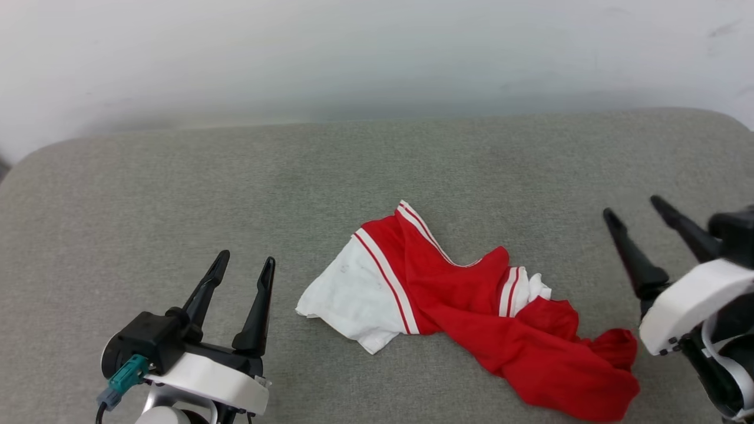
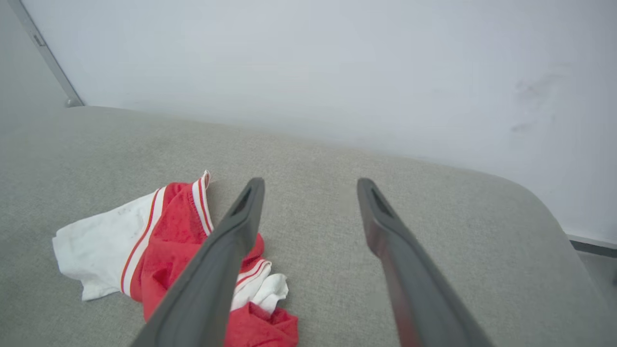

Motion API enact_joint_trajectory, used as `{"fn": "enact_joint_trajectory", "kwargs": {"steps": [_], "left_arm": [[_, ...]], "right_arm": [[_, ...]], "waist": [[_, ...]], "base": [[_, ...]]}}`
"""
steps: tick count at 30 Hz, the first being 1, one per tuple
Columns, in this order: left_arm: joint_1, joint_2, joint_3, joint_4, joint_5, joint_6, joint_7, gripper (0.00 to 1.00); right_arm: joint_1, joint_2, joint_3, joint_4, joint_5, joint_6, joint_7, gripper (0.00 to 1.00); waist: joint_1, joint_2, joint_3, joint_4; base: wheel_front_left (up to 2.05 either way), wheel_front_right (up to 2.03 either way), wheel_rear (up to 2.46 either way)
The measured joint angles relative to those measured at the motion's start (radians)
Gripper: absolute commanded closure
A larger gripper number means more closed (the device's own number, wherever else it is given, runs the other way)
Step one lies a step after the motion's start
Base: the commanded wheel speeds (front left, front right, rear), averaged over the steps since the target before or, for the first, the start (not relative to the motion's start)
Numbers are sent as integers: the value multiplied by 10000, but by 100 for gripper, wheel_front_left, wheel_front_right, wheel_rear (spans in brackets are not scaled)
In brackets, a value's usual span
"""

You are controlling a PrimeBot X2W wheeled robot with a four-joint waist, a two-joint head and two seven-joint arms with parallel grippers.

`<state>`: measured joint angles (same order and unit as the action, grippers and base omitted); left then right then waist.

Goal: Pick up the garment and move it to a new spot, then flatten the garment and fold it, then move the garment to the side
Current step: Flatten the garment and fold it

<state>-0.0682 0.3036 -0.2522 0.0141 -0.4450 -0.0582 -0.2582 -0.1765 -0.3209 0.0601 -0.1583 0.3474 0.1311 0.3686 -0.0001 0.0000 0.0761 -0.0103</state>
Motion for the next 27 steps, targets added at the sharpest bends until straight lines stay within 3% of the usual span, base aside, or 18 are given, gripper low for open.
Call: {"fn": "enact_joint_trajectory", "kwargs": {"steps": [5,10,14,17,20,27], "left_arm": [[-4,-27,-171,-4,-86,56,437,0],[-2,157,-349,-293,-92,228,1478,0],[-58,447,-560,-817,-265,520,3356,0],[-303,1095,-1003,-1093,-54,596,5356,0],[-524,1331,-1093,-1369,-67,869,6750,0],[-1339,1701,-1273,-1248,334,1277,8460,0]], "right_arm": [[499,844,-851,-186,-159,0,-1722,0],[796,1453,-1126,-403,-255,0,-2627,0],[959,1544,-1220,-504,-337,0,-2717,0],[966,1549,-1290,-485,-474,0,-2811,0],[971,1647,-1200,-447,-495,0,-2905,0],[921,1718,-825,-188,-665,0,-3068,0]], "waist": [[1,0,205,-292],[1,0,450,-620],[1,0,746,-825],[1,0,962,-938],[1,0,1203,-1025],[2,0,1869,-1213]], "base": [[0,0,0],[0,0,0],[0,0,0],[0,0,0],[0,0,0],[0,0,0]]}}
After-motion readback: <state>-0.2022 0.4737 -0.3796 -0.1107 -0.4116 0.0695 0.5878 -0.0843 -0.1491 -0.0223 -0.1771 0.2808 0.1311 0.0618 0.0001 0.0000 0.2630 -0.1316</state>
